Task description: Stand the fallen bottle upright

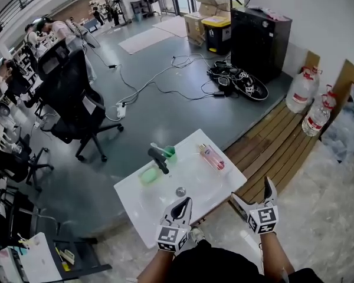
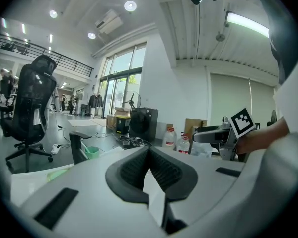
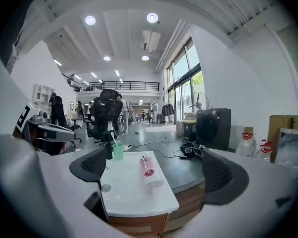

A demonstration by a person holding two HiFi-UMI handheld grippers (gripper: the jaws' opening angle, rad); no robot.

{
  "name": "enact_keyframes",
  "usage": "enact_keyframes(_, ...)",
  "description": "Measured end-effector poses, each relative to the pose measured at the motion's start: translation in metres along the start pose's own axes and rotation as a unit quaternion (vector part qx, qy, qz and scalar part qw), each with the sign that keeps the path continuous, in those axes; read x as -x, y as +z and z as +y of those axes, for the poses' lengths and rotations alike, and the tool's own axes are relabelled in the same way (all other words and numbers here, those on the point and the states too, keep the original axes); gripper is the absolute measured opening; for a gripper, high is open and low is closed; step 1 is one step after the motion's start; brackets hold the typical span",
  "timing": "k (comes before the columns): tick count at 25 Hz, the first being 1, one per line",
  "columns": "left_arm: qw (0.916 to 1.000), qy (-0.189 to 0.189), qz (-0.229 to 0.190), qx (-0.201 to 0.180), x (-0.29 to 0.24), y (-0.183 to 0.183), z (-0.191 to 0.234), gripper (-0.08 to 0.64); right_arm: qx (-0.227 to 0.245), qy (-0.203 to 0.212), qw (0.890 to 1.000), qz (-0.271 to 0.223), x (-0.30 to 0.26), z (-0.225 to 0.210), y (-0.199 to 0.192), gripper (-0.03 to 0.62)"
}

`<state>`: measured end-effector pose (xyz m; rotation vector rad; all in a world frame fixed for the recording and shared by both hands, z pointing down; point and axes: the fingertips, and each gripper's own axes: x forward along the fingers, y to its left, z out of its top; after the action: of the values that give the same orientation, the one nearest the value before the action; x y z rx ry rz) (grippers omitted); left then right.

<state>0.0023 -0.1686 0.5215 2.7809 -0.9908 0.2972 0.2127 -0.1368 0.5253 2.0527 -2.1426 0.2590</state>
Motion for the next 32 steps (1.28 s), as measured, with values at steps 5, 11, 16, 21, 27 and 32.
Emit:
enact_keyframes(5,0.9992,0.025,-0.021,0.024,0.004,0.006,0.053,0.018,-0.029,0.012,0.999,0.029,-0.048,0.018,0.014,0.598)
enact_keyframes(11,0.9969,0.066,-0.015,0.04,0.015,-0.004,0.101,0.017,-0.004,0.036,0.996,0.076,-0.092,0.037,0.021,0.598)
enact_keyframes(16,0.9943,0.095,-0.014,0.046,0.016,-0.003,0.118,0.018,0.01,0.065,0.99,0.121,-0.13,0.041,0.015,0.598)
enact_keyframes(21,0.9893,0.135,-0.019,0.054,0.011,0.002,0.132,0.017,0.021,0.11,0.976,0.185,-0.173,0.041,0.002,0.598)
enact_keyframes(27,0.9853,0.154,-0.034,0.065,-0.003,0.004,0.138,0.018,0.074,0.168,0.94,0.289,-0.228,0.053,-0.038,0.598)
enact_keyframes(32,0.9822,0.17,-0.033,0.072,-0.01,-0.002,0.142,0.018,0.106,0.168,0.911,0.363,-0.266,0.05,-0.073,0.592)
